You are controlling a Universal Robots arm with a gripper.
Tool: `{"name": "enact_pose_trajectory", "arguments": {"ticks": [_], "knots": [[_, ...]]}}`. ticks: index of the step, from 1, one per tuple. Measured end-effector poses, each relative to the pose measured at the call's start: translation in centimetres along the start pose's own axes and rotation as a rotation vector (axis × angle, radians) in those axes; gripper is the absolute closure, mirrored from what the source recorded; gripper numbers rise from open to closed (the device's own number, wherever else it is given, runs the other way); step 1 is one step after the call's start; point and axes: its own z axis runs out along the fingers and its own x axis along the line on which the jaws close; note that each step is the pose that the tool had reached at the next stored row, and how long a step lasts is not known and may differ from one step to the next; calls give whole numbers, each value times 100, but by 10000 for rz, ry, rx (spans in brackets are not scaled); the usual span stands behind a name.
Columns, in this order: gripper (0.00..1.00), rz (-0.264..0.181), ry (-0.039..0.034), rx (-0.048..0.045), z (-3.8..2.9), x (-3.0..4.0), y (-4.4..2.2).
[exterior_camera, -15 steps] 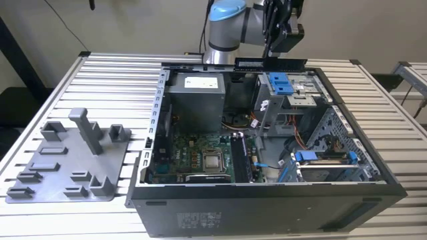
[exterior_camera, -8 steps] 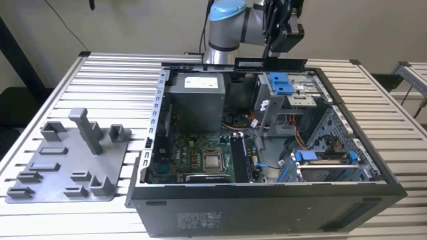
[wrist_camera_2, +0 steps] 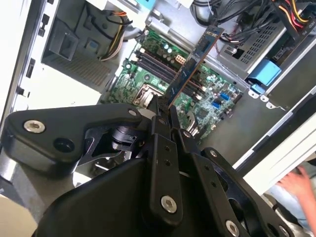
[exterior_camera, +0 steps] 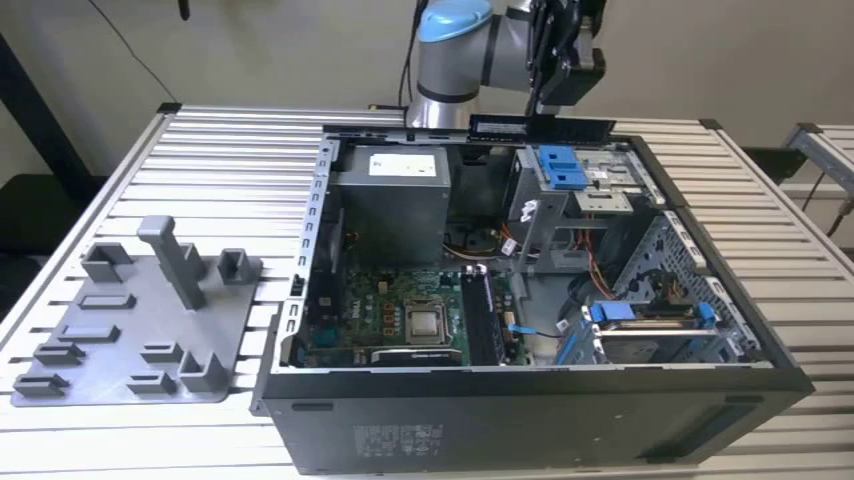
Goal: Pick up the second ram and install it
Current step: 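Insert the second ram into the second slot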
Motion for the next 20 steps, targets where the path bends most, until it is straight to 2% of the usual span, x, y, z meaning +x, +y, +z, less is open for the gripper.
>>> {"name": "enact_pose_trajectory", "arguments": {"ticks": [7, 20], "knots": [[86, 637, 3, 15, 10, 8, 0], [86, 2222, 13, 52, 32, 11, 0]]}}
